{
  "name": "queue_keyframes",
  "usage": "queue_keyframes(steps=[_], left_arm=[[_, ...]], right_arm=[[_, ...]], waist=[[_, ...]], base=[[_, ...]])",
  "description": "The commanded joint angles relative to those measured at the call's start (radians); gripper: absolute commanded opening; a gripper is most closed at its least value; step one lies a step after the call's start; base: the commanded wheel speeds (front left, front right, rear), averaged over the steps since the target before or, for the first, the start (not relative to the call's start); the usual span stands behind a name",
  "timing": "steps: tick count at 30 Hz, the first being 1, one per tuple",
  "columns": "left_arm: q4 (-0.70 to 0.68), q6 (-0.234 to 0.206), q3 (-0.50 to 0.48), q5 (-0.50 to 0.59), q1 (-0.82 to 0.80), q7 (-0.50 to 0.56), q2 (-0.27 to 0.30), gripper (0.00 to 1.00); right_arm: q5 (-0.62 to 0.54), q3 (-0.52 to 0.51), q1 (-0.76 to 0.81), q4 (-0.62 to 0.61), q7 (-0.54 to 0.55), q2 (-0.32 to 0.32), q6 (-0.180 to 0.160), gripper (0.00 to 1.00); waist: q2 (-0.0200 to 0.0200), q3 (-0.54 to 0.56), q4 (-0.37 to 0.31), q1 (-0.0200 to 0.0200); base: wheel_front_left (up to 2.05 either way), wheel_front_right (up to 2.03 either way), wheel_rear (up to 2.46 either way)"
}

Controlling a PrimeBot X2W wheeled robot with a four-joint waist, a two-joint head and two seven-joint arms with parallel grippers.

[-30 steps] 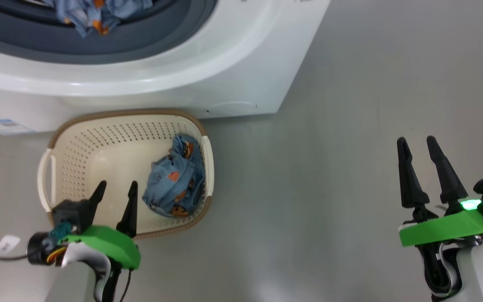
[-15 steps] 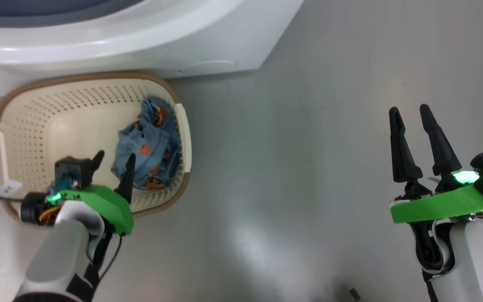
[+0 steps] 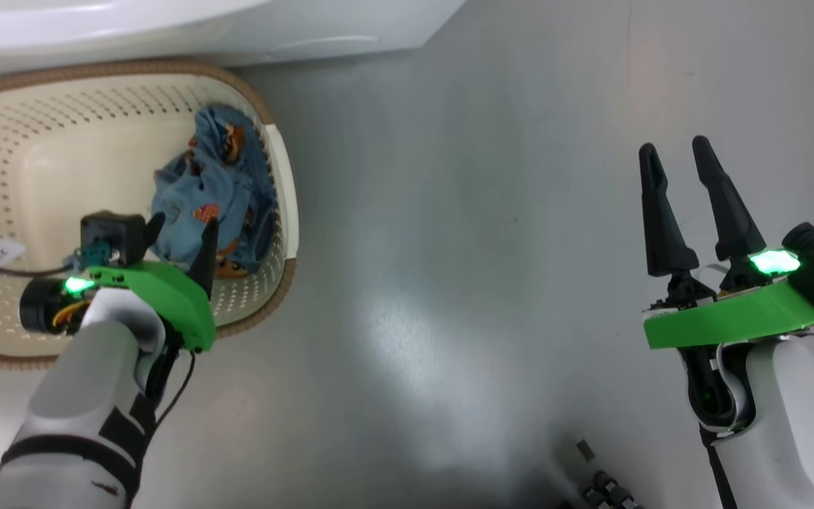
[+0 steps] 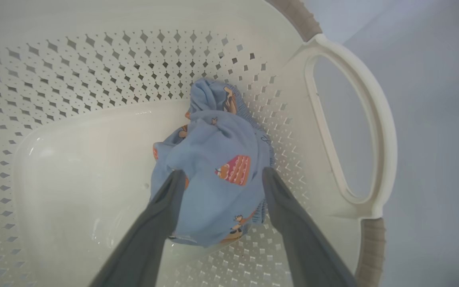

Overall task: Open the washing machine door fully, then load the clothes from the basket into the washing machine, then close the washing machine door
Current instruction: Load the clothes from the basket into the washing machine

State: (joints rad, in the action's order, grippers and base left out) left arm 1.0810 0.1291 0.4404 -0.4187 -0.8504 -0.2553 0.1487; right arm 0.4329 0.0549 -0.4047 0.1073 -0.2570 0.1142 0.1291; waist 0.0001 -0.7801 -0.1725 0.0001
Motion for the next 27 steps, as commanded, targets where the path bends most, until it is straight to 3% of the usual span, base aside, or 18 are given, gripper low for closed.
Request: queue_keyframes(steps=[1, 23, 25, 26, 27], left_arm=[[-0.001, 0.002, -0.010, -0.015, 0.001, -0.006, 0.035, 1.00], [0.062, 0.002, 0.220, -0.221, -0.126, -0.006, 0.056, 1.00], [0.064, 0.002, 0.240, -0.242, -0.134, -0.006, 0.059, 0.71], [0.065, 0.002, 0.252, -0.252, -0.136, -0.006, 0.059, 0.48], [0.066, 0.002, 0.263, -0.263, -0.139, -0.006, 0.061, 0.31]], right_arm=[[0.000, 0.023, 0.012, -0.022, -0.005, -0.002, 0.002, 1.00], [0.005, 0.061, -0.022, -0.018, -0.005, 0.007, 0.002, 1.00], [0.005, 0.062, -0.024, -0.018, -0.005, 0.008, 0.002, 1.00], [0.005, 0.063, -0.025, -0.018, -0.005, 0.008, 0.002, 1.00], [0.005, 0.064, -0.025, -0.018, -0.005, 0.009, 0.002, 1.00]], waist=[[-0.0001, -0.021, 0.000, -0.0001], [-0.0001, -0.117, -0.003, -0.0001], [-0.0001, -0.121, -0.003, -0.0001], [-0.0001, -0.123, -0.003, -0.0001], [-0.0001, -0.123, -0.003, -0.0001]], base=[[0.00, 0.00, 0.00], [0.00, 0.00, 0.00], [0.00, 0.00, 0.00], [0.00, 0.00, 0.00], [0.00, 0.00, 0.00]])
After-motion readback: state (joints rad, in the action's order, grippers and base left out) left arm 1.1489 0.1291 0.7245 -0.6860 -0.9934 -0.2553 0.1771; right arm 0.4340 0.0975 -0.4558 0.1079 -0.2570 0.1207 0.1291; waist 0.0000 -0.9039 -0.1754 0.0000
